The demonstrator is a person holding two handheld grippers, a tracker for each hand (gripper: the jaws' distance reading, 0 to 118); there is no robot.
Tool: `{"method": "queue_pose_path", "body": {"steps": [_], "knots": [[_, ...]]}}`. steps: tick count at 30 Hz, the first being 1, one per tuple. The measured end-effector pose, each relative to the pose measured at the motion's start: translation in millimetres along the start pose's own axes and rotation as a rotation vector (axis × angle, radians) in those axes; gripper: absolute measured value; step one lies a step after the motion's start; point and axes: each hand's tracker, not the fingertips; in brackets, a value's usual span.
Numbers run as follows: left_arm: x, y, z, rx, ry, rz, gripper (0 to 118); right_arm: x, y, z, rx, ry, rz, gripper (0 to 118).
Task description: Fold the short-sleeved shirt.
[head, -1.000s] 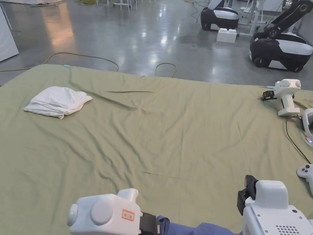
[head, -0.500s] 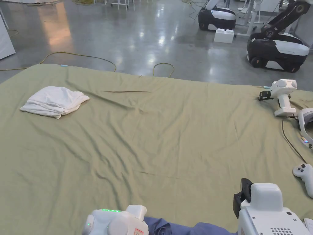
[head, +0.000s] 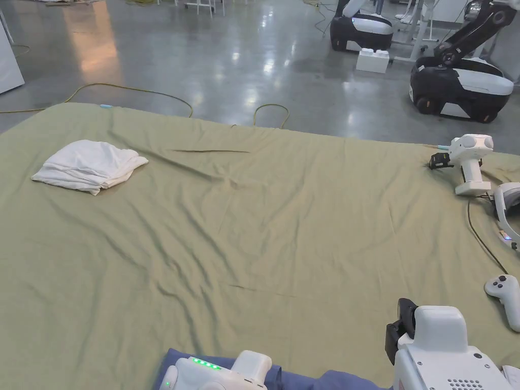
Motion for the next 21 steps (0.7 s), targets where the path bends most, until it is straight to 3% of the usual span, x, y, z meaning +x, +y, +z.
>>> {"method": "queue_pose_path", "body": {"steps": [7, 11, 14, 16, 21], "knots": [[-7, -5, 19, 0.032, -0.028, 0.050, 11, 1, 1, 0, 0.000, 0.000, 0.005, 0], [-29, -1, 64, 0.147, -0.029, 0.073, 38, 1, 5, 1, 0.010, 0.003, 0.008, 0], [-64, -2, 96, 0.213, -0.008, 0.146, 43, 1, 8, 2, 0.021, 0.006, 0.004, 0], [-78, -5, 120, 0.244, 0.039, 0.197, 56, 1, 9, 2, 0.025, 0.009, 0.000, 0], [-143, -19, 134, 0.239, 0.060, 0.279, 57, -2, 8, 0, 0.025, 0.018, -0.008, 0]]}}
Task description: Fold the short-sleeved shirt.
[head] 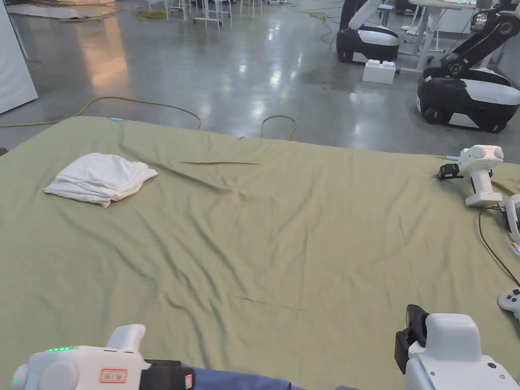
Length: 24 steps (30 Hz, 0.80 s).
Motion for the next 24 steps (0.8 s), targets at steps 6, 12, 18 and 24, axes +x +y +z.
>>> {"method": "queue_pose_path", "body": {"steps": [6, 12, 18, 24], "knots": [[-53, -18, -32, -0.087, -0.180, 0.172, 58, -3, -2, 1, 0.010, 0.005, -0.018, 0], [-59, -30, -49, -0.041, -0.342, 0.262, 56, -4, -1, 7, 0.051, -0.006, -0.043, 0], [-54, -36, -63, -0.050, -0.326, 0.246, 16, -5, 5, 14, 0.118, -0.017, -0.067, 0], [-53, -32, -35, 0.035, -0.397, 0.223, 14, -3, 10, 14, 0.131, -0.017, -0.073, 0]]}}
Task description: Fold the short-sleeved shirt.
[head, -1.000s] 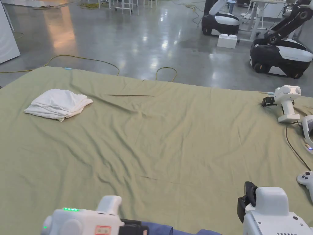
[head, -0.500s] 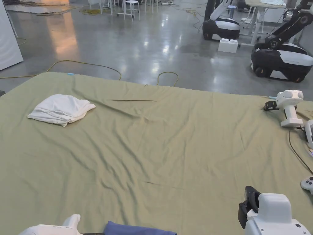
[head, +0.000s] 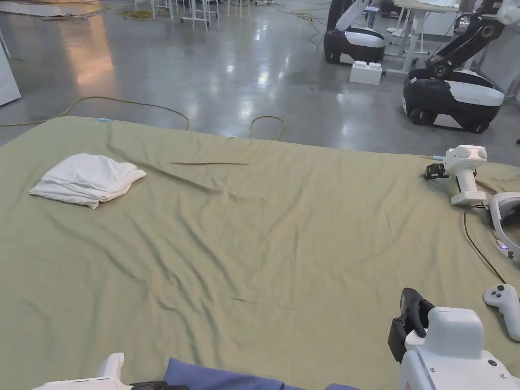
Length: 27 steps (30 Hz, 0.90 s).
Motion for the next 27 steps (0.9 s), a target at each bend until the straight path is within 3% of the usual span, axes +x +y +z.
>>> {"method": "queue_pose_path", "body": {"steps": [6, 13, 18, 27], "knots": [[50, 13, 40, 0.047, 0.047, -0.119, 14, 4, 5, 0, 0.014, -0.003, -0.018, 0], [99, 42, 95, 0.082, 0.319, -0.211, 14, 8, 6, -2, 0.015, 0.001, -0.021, 0], [138, 45, 87, 0.071, 0.525, -0.285, 14, 10, 3, -3, 0.009, 0.004, -0.026, 0], [197, 23, 17, -0.053, 0.571, -0.419, 14, 16, -5, -3, -0.014, -0.002, -0.044, 0]]}}
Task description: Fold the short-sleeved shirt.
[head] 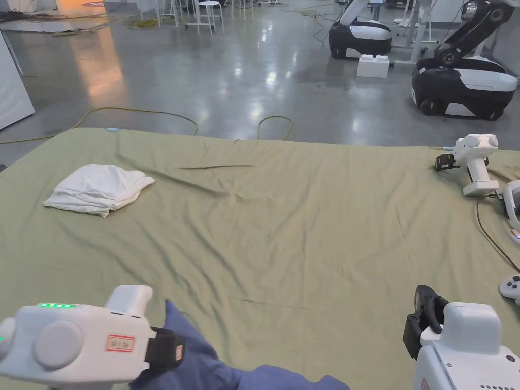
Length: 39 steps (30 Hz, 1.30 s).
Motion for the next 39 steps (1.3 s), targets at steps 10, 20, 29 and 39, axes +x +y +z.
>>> {"method": "queue_pose_path", "body": {"steps": [10, 20, 29, 39], "knots": [[69, 1, -62, -0.107, -0.091, -0.107, 14, 11, -3, 2, -0.015, -0.022, -0.005, 0], [132, -19, -141, -0.205, -0.059, -0.111, 14, 19, -8, 4, -0.045, -0.049, -0.005, 0], [123, -13, -109, -0.193, -0.232, -0.038, 49, 23, -8, 7, -0.054, -0.048, 0.013, 0], [104, -18, -115, -0.149, -0.220, -0.004, 15, 24, -11, 9, -0.062, -0.051, 0.011, 0]]}}
